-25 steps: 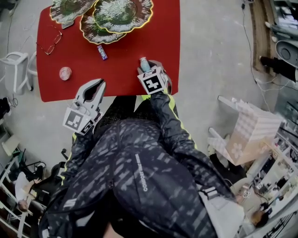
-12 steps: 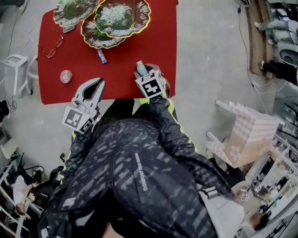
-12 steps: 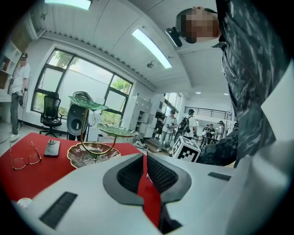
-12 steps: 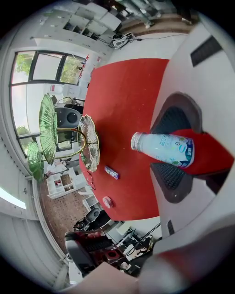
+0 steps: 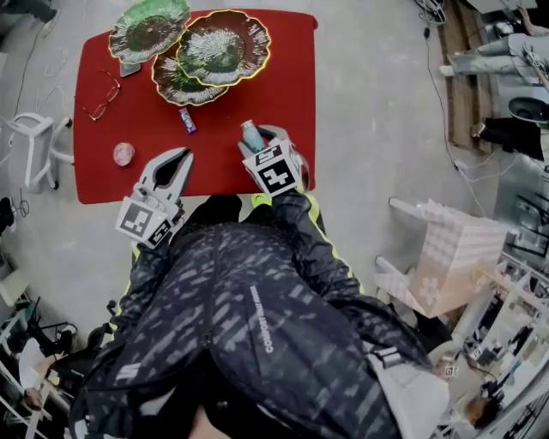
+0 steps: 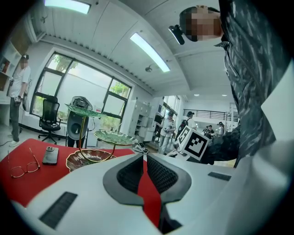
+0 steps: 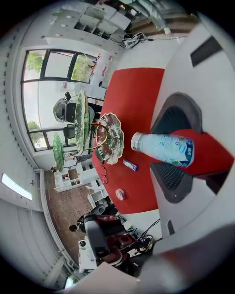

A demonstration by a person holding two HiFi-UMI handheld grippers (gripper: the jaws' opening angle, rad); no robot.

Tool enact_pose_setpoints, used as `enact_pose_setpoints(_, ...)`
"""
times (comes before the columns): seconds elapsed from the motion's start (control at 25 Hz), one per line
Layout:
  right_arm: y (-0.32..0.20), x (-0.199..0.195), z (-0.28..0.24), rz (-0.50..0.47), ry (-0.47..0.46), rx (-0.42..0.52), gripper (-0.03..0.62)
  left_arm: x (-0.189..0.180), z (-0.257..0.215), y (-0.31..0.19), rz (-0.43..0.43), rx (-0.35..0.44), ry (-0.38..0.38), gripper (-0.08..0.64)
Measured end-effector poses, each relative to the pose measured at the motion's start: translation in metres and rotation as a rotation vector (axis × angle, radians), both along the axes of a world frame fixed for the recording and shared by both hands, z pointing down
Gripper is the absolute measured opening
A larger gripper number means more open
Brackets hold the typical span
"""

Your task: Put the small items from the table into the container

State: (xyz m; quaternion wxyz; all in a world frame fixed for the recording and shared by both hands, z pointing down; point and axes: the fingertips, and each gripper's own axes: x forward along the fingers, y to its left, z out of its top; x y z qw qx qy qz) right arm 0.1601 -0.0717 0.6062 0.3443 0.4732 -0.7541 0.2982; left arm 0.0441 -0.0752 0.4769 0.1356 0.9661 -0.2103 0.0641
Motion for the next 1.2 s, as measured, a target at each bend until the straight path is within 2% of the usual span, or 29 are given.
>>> enact_pose_setpoints(0.68, -0.042, -0.024, -0.088, -0.027, -0.015, 0.138, 0.199, -0.012, -0.021, -0.021, 0.007, 0.023, 0.049, 0.013)
enact_pose_setpoints(1.2, -0.102, -0.035, -0.133, -0.043, 0.033, 0.261, 0.200, -0.038, -0.030, -0.047, 0.016, 0.044, 0.069, 0.013)
